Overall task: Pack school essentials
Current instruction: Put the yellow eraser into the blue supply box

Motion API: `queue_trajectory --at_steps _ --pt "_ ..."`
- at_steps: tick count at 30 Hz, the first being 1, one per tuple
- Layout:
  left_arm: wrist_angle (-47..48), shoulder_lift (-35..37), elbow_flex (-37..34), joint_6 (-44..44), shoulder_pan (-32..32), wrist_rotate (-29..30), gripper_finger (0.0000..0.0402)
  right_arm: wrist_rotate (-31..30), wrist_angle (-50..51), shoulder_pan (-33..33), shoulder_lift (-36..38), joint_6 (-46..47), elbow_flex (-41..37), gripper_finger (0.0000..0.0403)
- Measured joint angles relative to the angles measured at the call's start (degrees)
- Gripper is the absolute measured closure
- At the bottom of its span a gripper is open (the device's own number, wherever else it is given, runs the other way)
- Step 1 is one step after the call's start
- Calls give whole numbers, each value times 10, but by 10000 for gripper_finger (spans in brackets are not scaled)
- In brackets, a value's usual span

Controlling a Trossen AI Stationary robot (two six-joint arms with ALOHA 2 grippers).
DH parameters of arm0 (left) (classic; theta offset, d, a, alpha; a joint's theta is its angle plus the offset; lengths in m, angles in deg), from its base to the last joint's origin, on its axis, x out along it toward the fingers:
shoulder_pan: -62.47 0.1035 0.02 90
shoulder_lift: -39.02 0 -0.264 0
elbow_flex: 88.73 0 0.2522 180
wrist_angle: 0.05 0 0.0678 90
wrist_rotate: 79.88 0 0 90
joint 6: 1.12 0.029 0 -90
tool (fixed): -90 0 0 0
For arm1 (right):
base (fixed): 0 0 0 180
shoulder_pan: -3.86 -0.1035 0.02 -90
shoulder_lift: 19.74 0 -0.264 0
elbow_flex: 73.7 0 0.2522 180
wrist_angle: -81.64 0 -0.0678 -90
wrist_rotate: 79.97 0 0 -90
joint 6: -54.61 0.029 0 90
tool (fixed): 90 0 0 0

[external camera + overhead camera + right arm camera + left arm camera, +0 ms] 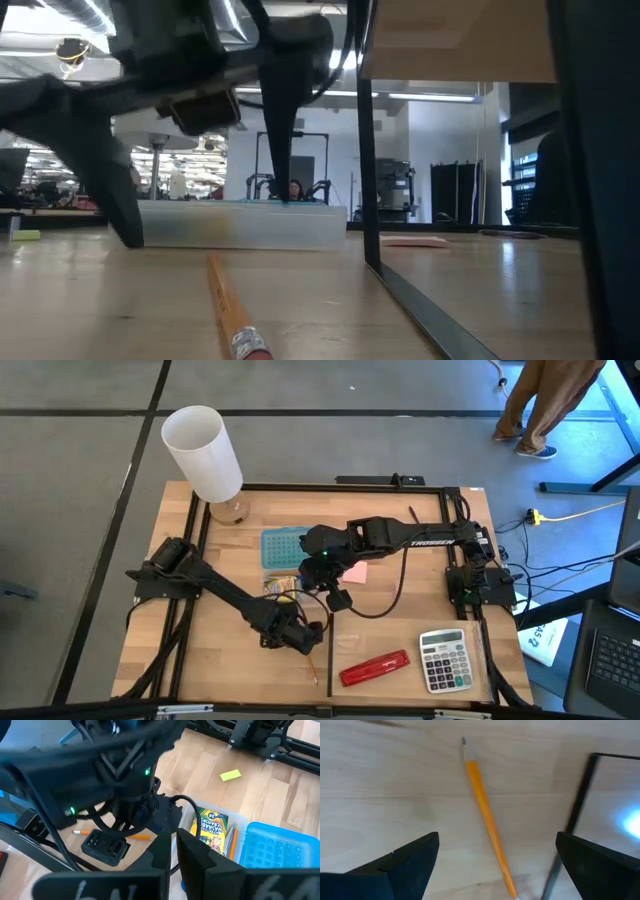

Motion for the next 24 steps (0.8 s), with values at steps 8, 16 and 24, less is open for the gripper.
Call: queue_trajectory --at_steps 8,16,24 --pt "-3 -14 0 -19 8 8 8 0 0 0 0 0 0 371" --pt "-9 -20 0 -37 18 20 8 0 0 0 0 0 0 371" --pt "-8 -23 0 -63 23 25 8 0 -4 0 0 0 0 371"
